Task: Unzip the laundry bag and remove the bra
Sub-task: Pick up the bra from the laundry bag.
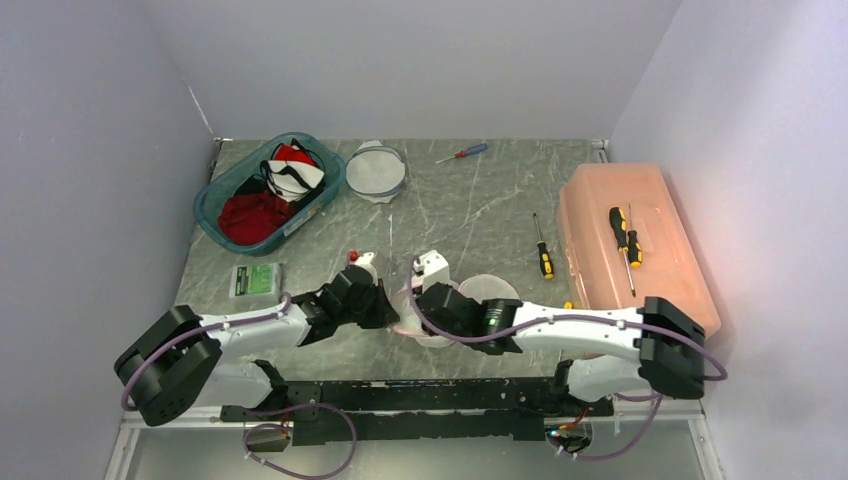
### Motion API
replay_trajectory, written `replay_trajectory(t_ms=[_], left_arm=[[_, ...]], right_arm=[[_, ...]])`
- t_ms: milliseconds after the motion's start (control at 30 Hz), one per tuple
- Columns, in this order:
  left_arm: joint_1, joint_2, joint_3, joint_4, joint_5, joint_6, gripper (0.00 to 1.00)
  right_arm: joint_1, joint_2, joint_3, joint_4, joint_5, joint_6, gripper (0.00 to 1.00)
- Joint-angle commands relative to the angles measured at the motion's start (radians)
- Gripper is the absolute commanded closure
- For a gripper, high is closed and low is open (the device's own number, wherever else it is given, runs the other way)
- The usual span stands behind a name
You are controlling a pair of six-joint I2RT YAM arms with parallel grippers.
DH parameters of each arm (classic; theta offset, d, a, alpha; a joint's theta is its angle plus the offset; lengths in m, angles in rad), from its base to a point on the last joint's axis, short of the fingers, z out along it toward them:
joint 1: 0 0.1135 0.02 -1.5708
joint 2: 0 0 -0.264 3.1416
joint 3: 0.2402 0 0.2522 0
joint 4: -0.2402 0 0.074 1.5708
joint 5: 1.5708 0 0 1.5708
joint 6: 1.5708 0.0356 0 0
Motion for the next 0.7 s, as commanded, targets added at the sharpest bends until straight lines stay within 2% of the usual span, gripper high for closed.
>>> replay_trajectory(t_ms=[0, 133, 233, 300, 367, 433, 467, 600, 667], left_arm=[[0.005, -0.001, 0.007, -0.115, -0.054, 0.024, 0.97], [0.005, 0.009, 0.021, -0.142, -0.054, 0.026, 0.97], [0.005, 0.019, 0.034, -0.165, -0.092, 0.027, 0.97], [0.005, 0.024, 0.038, -0.164, -0.090, 0.029, 0.97], [0.005, 0.030, 0.044, -0.160, -0.085, 0.030, 0.97], [0.005, 0.034, 0.051, -0.162, -0.080, 0.031, 0.97], [0.005, 0.034, 0.054, -0.165, -0.078, 0.029, 0.97], [0.005, 0.007, 0.082, -0.215, -0.076, 0.017, 0.96], [0.006, -0.023, 0.107, -0.249, -0.077, 0.013, 0.86]], right_arm=[[-0.045, -0.141, -0.032, 0.042, 0.005, -0.047, 1.00], [-0.087, -0.241, -0.084, 0.075, -0.082, -0.068, 0.98], [-0.137, -0.285, -0.107, 0.092, -0.175, -0.073, 0.84], [-0.162, -0.286, -0.118, 0.091, -0.209, -0.074, 0.81], [-0.169, -0.273, -0.121, 0.087, -0.220, -0.075, 0.86], [-0.172, -0.264, -0.123, 0.089, -0.234, -0.074, 0.98], [-0.172, -0.265, -0.127, 0.098, -0.242, -0.075, 1.00], [-0.172, -0.303, -0.127, 0.140, -0.290, -0.109, 1.00], [-0.173, -0.312, -0.113, 0.136, -0.322, -0.133, 1.00]])
